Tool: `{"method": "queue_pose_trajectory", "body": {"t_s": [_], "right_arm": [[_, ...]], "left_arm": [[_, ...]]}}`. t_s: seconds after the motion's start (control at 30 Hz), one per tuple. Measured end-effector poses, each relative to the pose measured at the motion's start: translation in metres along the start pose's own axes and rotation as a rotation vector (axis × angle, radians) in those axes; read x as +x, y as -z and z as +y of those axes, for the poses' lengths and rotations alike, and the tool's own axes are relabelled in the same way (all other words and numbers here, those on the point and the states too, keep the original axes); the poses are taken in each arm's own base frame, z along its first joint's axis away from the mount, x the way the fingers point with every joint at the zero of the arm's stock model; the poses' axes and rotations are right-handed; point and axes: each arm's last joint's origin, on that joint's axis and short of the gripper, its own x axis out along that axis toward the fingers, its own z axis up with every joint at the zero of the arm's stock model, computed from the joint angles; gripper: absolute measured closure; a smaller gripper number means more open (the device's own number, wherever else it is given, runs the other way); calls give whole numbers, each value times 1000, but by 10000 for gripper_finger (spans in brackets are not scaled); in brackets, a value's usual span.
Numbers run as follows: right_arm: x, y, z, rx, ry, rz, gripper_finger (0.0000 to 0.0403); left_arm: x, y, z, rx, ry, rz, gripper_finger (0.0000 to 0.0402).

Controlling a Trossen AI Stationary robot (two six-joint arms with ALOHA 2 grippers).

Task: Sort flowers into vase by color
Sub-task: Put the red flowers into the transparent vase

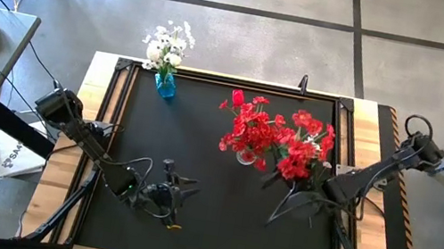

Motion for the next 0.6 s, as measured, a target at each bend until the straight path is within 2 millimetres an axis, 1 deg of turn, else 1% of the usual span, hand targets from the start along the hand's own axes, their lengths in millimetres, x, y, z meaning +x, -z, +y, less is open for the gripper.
{"method": "queue_pose_trajectory", "body": {"t_s": [0.17, 0.33, 0.47, 0.6], "right_arm": [[12, 13, 3, 23, 30, 20, 402], [19, 26, 10, 33, 55, 22, 402], [18, 25, 10, 50, 56, 16, 402], [10, 17, 10, 55, 41, 1, 402]], "left_arm": [[3, 3, 2, -6, -8, 20, 295], [13, 9, 9, -10, -3, 81, 295], [20, 15, 14, -31, 8, 139, 295], [23, 17, 17, -41, 17, 161, 295]]}}
